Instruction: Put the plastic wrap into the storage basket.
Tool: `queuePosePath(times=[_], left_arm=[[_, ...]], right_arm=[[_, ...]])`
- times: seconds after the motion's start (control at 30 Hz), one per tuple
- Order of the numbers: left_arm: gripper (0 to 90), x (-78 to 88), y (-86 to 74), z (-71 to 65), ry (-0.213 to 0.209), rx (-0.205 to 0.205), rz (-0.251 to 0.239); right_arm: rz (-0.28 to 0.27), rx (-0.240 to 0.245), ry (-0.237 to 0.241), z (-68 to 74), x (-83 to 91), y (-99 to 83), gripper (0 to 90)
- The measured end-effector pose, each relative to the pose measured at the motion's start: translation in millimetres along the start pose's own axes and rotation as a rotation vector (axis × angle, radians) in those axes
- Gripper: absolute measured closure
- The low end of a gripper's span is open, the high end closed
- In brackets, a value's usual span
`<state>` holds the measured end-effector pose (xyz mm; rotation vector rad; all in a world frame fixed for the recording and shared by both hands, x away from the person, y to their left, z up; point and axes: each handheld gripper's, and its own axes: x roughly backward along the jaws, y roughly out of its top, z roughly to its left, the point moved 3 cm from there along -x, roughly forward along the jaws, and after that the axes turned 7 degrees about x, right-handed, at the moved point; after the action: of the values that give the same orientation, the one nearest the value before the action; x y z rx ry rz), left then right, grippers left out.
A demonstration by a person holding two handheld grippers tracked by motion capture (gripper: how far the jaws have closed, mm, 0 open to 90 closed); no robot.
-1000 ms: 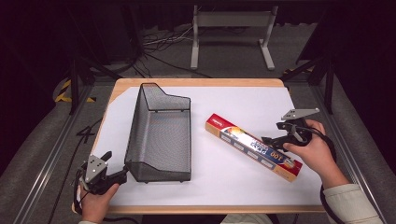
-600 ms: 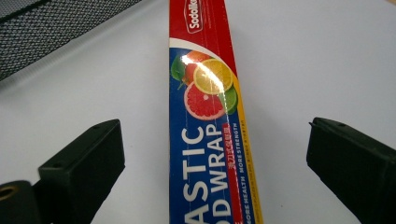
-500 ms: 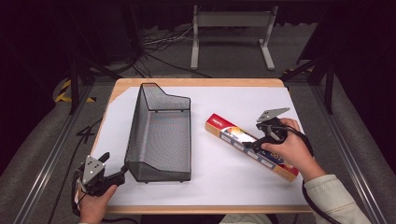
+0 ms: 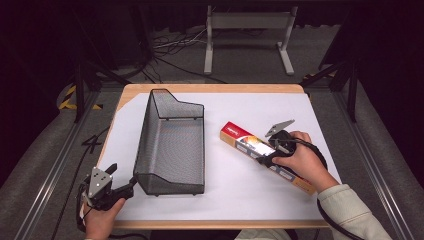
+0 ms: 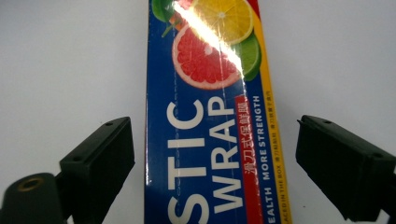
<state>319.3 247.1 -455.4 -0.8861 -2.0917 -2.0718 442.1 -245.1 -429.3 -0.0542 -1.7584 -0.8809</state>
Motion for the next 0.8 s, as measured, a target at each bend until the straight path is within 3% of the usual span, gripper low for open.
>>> queuePosePath(times=[0.13,0.3,0.43,0.73,0.8], left_arm=[[21.7,0.1,-0.1,0.0,0.0,0.003,-0.001],[21.7,-0.1,-0.2,-0.1,-0.001,0.003,0.0],[21.7,-0.4,-0.2,0.0,0.0,0.002,0.0],[21.7,0.0,-0.2,0.9,-0.001,0.004,-0.003],[21.7,-0.2,-0.3,1.2,0.001,0.008,-0.004]], right_arm=[[0.058,-0.003,0.019,3.0,-4.8,-1.0,16.8],[0.108,0.004,0.041,4.1,-9.4,-2.0,29.3],[0.148,0.042,0.016,3.3,-10.2,-3.1,38.8],[0.15,0.025,0.023,2.6,-9.3,-2.3,40.5],[0.14,-0.014,0.033,2.7,-7.9,-2.1,40.6]])
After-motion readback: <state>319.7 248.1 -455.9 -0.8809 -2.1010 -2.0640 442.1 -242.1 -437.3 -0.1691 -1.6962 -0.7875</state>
